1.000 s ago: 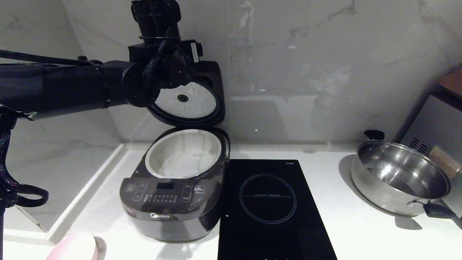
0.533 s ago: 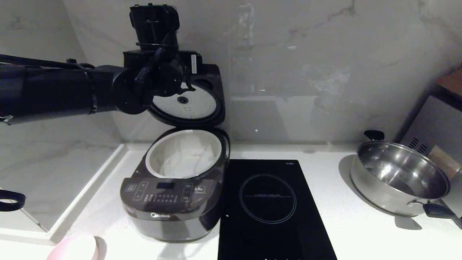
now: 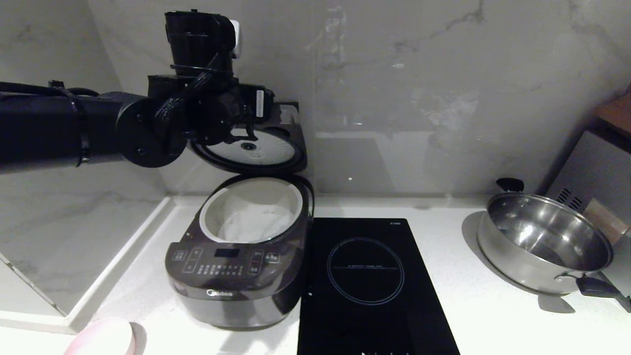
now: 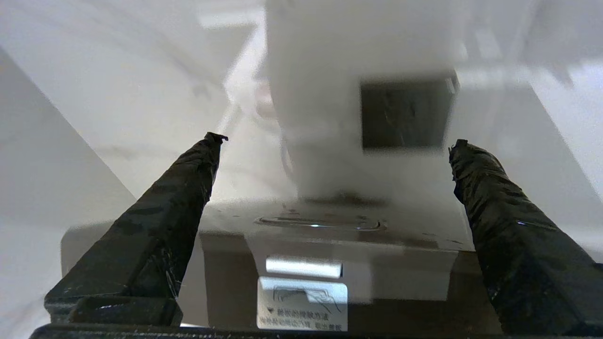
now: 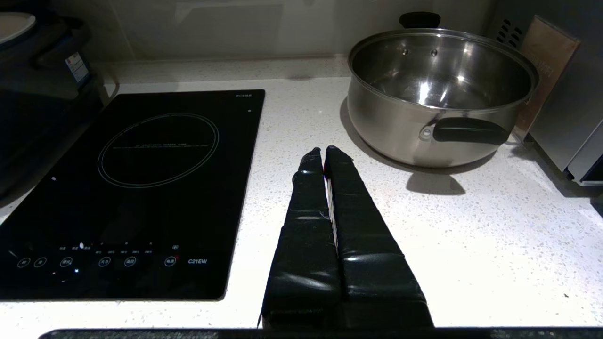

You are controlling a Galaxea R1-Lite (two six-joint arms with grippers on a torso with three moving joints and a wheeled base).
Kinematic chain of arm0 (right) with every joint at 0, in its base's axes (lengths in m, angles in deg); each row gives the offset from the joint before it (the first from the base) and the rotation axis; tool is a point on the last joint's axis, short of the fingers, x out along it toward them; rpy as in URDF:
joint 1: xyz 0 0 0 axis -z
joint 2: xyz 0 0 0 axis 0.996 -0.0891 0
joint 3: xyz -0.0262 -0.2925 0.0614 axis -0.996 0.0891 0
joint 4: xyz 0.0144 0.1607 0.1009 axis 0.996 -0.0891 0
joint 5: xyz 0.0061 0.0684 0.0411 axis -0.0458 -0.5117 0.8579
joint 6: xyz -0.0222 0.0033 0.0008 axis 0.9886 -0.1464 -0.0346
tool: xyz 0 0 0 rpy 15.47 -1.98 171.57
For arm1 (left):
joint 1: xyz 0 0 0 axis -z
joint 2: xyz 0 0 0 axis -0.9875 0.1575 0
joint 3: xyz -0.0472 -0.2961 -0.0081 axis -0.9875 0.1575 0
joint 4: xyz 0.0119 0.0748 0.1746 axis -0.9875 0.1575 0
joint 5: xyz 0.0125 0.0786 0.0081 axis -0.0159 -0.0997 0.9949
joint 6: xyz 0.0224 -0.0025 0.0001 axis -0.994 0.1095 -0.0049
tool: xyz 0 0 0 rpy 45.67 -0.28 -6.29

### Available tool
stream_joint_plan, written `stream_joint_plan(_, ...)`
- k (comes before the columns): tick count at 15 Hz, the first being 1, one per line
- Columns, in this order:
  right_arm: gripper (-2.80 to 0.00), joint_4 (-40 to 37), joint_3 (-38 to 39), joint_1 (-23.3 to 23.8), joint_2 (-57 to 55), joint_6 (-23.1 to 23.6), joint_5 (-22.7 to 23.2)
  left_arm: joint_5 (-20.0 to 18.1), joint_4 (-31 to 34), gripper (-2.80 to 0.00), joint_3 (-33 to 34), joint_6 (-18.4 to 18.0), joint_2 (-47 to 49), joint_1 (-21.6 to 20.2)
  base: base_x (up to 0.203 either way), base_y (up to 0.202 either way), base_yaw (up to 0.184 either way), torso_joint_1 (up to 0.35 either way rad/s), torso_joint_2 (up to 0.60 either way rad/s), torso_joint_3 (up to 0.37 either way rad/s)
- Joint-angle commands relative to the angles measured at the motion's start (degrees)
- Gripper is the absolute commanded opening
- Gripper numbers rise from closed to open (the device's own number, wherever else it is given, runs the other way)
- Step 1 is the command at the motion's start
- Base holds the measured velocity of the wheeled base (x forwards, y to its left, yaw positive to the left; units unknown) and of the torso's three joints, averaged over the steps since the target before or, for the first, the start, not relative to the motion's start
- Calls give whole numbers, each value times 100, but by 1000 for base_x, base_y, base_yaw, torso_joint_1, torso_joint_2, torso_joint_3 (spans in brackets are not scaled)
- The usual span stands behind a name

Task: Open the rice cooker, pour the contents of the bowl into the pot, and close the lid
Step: Close the rice cooker

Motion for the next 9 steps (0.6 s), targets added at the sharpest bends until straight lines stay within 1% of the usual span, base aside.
stream_joint_plan(1,-280,3,0,-4,9,0,-2,-148,9,0,463,-3,-351,1,0,0,0,0,0,0)
stream_joint_plan(2,-280,3,0,-4,9,0,-2,-334,5,0,727,8,-526,1,0,0,0,0,0,0)
stream_joint_plan(3,-280,3,0,-2,9,0,-2,-423,-1,0,935,25,-658,-4,0,0,0,0,0,0)
stream_joint_plan(8,-280,3,0,5,9,0,5,-481,-37,0,1786,223,-967,-3,0,0,0,0,0,0)
stream_joint_plan(9,-280,3,0,-4,9,0,-2,-505,-42,0,1903,312,-1008,8,0,0,0,0,0,0)
